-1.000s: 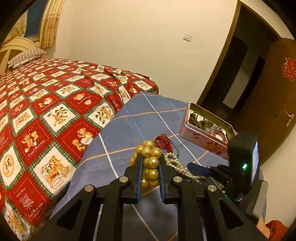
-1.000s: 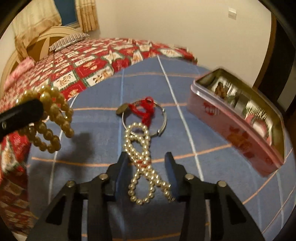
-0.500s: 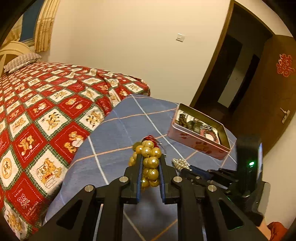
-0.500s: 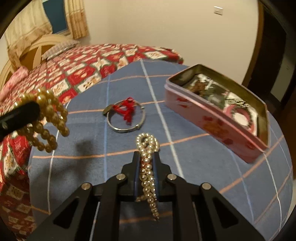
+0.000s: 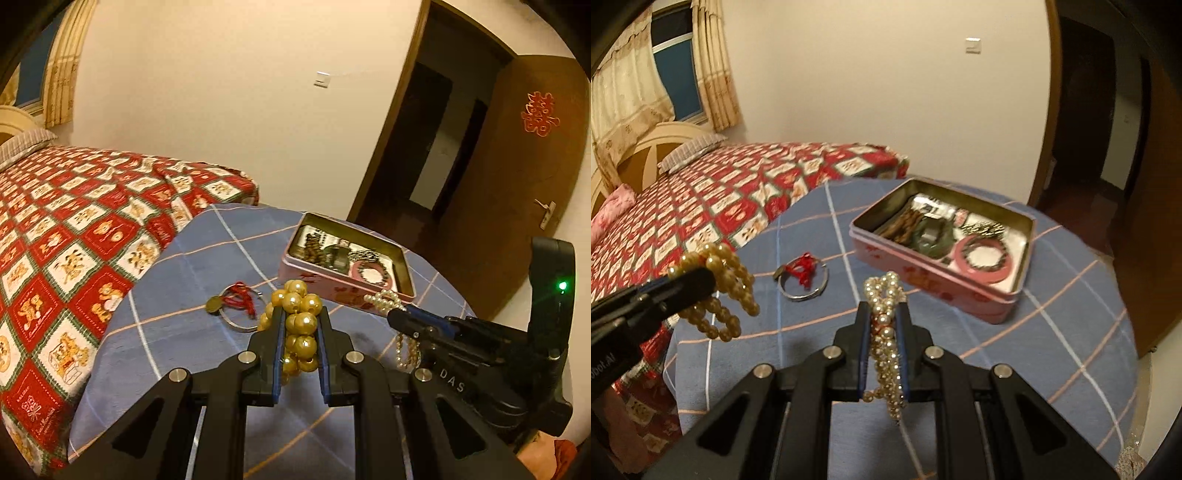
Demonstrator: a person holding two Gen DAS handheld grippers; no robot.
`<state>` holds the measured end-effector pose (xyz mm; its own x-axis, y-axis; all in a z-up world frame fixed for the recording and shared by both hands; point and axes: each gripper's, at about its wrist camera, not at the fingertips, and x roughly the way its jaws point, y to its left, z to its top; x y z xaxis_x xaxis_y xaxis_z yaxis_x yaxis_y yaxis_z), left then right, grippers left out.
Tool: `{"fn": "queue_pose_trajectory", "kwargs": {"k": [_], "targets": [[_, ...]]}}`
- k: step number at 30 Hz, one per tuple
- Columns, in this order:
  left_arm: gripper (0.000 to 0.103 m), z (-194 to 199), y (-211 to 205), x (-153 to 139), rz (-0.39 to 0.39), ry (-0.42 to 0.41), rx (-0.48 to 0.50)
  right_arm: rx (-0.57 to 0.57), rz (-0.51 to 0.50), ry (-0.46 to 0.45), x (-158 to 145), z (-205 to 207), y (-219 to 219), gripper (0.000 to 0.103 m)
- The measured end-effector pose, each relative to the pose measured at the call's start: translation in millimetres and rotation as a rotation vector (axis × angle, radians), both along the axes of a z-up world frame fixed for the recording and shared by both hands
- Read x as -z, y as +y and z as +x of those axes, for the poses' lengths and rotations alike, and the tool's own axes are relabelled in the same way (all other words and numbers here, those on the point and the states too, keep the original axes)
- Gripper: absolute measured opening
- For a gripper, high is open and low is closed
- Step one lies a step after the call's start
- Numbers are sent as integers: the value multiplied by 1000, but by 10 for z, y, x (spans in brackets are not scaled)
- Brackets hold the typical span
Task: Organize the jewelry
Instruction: 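Carry both pearl necklaces over the pink tin and lower them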
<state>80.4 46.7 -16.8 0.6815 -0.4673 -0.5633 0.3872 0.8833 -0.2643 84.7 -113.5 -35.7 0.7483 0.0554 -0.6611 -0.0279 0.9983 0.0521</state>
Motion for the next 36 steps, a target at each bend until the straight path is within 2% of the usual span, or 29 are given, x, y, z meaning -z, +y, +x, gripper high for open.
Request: {"fn": "queue_pose_trajectory", "kwargs": {"k": [21,36], "targets": [[15,62,-536,-221,-5,-59,113,129,39,-80,-287,-189,-611,16],[15,351,-866,-536,-9,-152,162,137,49,-148,-609,65,-792,16]]}}
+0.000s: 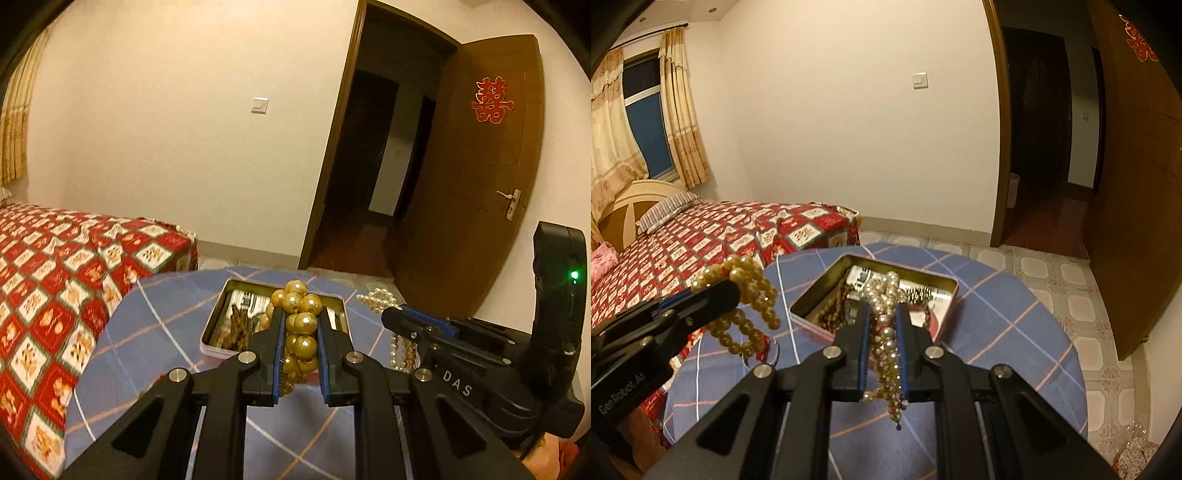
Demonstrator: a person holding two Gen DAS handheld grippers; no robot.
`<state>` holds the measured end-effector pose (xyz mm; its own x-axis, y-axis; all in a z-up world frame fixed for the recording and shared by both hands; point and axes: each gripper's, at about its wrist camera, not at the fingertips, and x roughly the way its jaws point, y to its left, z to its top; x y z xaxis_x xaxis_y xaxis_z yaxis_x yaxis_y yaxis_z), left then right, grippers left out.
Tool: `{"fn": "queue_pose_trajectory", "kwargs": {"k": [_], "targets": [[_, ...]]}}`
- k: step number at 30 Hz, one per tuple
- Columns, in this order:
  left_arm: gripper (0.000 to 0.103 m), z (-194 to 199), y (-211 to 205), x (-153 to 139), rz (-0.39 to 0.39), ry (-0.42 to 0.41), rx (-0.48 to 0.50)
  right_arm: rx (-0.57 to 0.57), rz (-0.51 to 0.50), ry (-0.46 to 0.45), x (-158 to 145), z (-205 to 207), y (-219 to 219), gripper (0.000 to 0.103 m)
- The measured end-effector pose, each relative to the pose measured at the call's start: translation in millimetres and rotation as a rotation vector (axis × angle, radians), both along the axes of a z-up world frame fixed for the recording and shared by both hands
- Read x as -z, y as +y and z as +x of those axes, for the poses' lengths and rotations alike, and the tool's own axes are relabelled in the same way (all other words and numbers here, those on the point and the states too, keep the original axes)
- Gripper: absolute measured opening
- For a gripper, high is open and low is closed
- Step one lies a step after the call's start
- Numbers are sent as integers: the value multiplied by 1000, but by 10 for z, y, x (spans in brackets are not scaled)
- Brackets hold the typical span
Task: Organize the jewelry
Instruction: 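Carry both pearl necklaces over the pink tin and lower them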
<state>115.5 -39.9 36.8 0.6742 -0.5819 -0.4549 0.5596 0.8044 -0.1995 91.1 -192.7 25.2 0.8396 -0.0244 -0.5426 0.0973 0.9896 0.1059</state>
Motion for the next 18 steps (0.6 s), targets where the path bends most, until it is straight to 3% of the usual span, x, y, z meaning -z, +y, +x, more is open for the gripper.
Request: {"fn": "queue_pose_trajectory", "kwargs": {"k": [8,18], "targets": [[15,313,-162,-9,-5,-8,2,14,-18,-14,-78,321,-57,16],[15,786,-321,183,-4,46,-20,32,-29,32,98,730,-160,16]]}}
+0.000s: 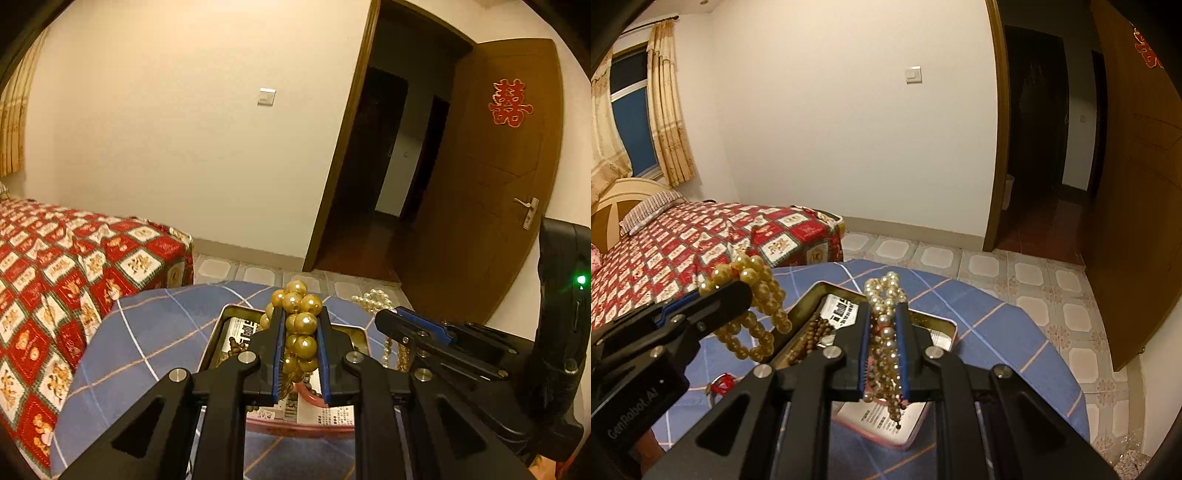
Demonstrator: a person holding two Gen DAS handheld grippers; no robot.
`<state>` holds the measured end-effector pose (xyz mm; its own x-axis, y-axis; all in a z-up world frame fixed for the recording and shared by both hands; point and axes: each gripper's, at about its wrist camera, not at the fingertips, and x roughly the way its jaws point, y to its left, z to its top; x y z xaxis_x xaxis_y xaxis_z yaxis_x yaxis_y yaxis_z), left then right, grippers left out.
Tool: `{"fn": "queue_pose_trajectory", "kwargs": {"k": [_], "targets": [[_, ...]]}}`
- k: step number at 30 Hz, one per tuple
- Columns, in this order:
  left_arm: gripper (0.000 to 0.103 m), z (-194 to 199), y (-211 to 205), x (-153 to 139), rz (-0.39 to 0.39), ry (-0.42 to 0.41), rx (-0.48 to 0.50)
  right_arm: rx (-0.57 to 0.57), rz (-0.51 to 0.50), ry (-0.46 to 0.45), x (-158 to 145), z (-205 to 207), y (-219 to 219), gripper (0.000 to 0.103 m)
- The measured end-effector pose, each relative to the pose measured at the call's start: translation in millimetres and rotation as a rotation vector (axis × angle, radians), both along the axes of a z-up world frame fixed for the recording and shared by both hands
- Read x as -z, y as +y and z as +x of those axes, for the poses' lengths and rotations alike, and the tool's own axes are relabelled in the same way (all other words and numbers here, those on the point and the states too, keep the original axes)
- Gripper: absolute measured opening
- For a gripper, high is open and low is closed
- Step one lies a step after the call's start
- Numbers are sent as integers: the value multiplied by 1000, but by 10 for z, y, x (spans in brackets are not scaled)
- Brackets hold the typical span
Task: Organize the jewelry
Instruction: 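Carry both pearl necklaces over the pink tin and lower them, then open both grippers to drop the pearl necklaces into the tin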
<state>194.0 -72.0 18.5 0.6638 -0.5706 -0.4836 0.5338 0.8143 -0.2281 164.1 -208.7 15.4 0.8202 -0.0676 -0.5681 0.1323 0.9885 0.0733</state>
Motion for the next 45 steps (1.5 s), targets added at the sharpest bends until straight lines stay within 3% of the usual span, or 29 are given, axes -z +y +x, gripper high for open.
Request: {"fn": "queue_pose_trajectory", "kwargs": {"k": [7,23,24,26,27,28,29,35,42,45], "targets": [[15,230,-107,113,-6,42,-9,14,7,36,118,183,-139,16],[15,545,-342,666,96,141,-25,3,60,192,665,484,-324,17],[15,560,-350,701,107,147,-29,-1,67,200,684,493,-329,18],[15,590,-369,757,134,168,-38,-4,81,208,696,505,-333,33],[16,603,-375,779,146,178,-43,-7,88,209,689,497,-332,54],[17,620,-379,803,169,196,-56,-1,85,204,680,499,-324,63],[20,633,-374,820,176,208,-60,12,73,197,659,475,-322,64],[51,581,-285,748,171,244,-110,25,76,164,518,350,-321,65],[64,315,-128,509,182,169,-150,29,56,133,341,202,-196,66],[67,233,-39,454,172,158,-171,31,41,112,257,86,-122,71]]}}
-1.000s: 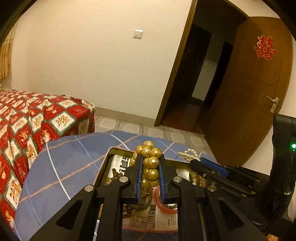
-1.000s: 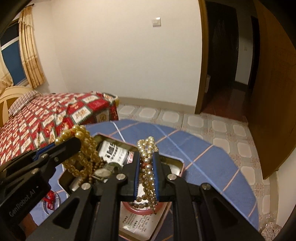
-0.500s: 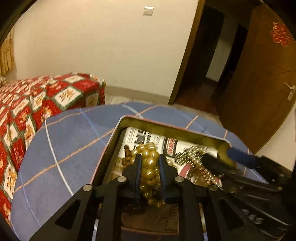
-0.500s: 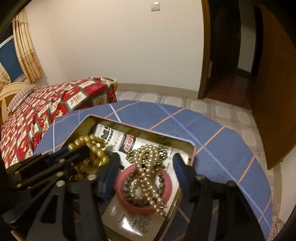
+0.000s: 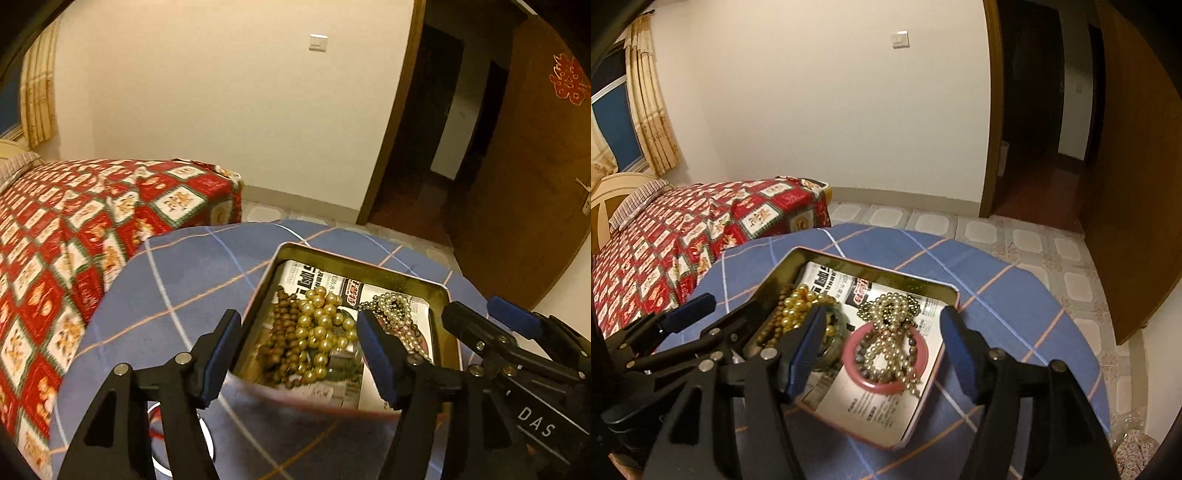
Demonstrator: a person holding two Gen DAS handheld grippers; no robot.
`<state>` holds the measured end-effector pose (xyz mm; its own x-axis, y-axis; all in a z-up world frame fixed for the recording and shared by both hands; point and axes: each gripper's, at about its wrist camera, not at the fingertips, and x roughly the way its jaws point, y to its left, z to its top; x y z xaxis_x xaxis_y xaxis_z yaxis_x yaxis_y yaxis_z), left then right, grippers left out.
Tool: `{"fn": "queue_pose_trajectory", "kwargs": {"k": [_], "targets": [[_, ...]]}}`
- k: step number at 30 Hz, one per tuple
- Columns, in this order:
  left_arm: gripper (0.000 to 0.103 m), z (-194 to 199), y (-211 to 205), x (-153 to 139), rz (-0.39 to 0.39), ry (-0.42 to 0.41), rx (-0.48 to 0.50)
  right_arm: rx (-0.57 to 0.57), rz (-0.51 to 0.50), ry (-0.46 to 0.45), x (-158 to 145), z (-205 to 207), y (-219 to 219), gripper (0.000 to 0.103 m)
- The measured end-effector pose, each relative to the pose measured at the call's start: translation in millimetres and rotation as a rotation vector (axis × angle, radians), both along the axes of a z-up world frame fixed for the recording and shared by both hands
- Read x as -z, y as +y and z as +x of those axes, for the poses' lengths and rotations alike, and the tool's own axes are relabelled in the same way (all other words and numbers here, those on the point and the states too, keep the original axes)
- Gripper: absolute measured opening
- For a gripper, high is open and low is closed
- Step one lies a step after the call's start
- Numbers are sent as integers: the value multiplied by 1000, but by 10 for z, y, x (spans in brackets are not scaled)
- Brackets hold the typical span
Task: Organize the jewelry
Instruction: 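Open both grippers to drop the pearl necklaces into the tin, then withdraw both grippers toward the silver bangle with the red cord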
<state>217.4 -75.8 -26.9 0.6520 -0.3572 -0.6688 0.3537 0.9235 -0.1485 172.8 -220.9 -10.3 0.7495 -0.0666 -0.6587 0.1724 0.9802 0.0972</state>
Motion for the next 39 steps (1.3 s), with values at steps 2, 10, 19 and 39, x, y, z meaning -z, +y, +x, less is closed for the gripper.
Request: {"fn": "queue_pose_trajectory", "kwargs": {"k": [2,10,19,39], "targets": [[68,-88,72,-36,2,-7,-16,-2,0,-11,-38,-51,43,73],[68,-407,304,-94,-3,-17,-52,-24,-4,-29,-104,-296,241,75],[68,-812,537,-154,-26,-52,-64,-39,0,-33,-46,-615,418,75],[68,-1408,917,-38,-31,-111,-79,-81,-35,-52,97,-1089,796,75]]}}
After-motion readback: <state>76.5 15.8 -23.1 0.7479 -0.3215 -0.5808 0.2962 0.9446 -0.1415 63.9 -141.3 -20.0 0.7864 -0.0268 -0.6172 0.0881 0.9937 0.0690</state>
